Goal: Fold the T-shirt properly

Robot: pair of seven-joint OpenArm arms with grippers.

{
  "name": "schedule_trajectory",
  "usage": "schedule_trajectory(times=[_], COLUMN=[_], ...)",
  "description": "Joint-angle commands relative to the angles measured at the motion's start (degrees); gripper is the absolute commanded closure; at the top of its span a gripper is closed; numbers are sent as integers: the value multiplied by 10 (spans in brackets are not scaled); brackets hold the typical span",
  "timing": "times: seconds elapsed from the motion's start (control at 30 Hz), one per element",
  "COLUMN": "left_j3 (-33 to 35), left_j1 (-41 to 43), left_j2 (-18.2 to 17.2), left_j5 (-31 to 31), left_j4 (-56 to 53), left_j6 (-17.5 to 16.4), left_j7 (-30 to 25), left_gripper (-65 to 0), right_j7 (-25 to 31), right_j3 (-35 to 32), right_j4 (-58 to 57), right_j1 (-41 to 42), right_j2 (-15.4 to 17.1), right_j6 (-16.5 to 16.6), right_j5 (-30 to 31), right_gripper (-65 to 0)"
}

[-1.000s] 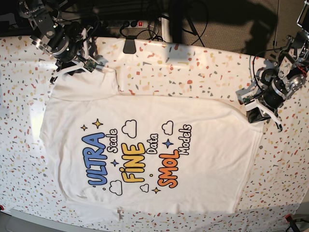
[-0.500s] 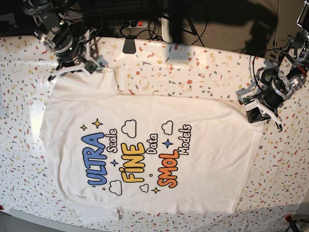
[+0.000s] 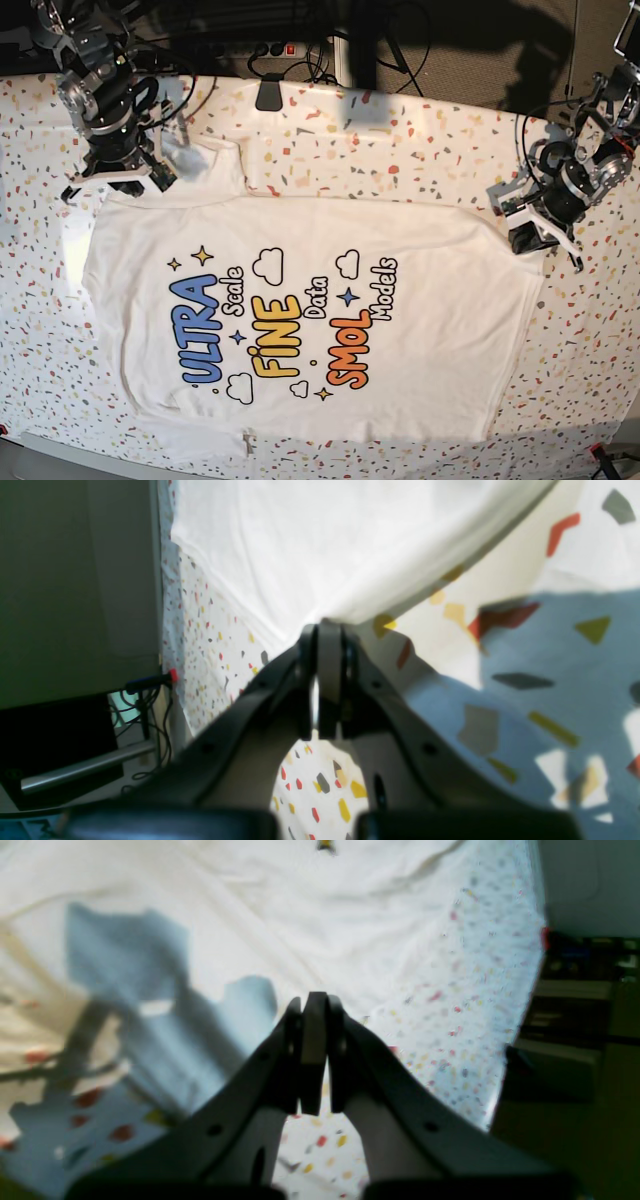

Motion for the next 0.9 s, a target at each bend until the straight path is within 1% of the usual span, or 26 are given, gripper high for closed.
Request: schedule_trajectory(times=[0.0,0.03,0.1,0.13,0.17,0.2,0.27,0.3,0.33,0.37,0.47,0.5,0.6,0.67,0.87], left_j3=[-5,-5,-5,-5,-5,-5,-5,-5,-5,-5,-5,-5,-5,-5,-5], left_j1=[-11,-11,-11,-11,-11,-11,-11,-11,-11,-11,-11,-11,-11,-11,-11], left_j2=[-11,-11,-11,-11,-11,-11,-11,-11,-11,-11,-11,-11,-11,-11,-11], left_j5=[-4,-4,-4,-4,-4,-4,-4,-4,-4,-4,-4,-4,-4,-4,-4], left_j4=[6,6,6,6,6,6,6,6,6,6,6,6,6,6,6], left_j6=[10,10,10,10,10,11,10,10,10,10,10,10,10,10,10], left_j7=[-3,-3,-3,-3,-3,-3,-3,-3,-3,-3,-3,-3,-3,-3,-3], left_gripper=[0,0,0,0,0,0,0,0,0,0,0,0,0,0,0], right_j7=[0,-6,-35,-48,-56,-56,-48,-47,-47,-47,-54,-57,-60,-60,-56], right_j3=[4,4,4,4,4,4,4,4,4,4,4,4,4,4,4], right_j4=[11,11,11,11,11,11,11,11,11,11,11,11,11,11,2], right_j1=[4,4,3,3,3,3,1,1,1,1,1,1,1,6,29], right_j2=[8,8,8,8,8,8,8,8,8,8,8,8,8,4,-38], right_j6=[-5,10,49,63,66,68,68,68,68,68,75,75,74,74,74], right_j5=[-5,-5,-1,10,30,49,68,73,75,75,84,109,217,266,267], right_gripper=[0,0,0,0,0,-49,-230,-298,-341,-356,-356,-356,-356,-356,-356])
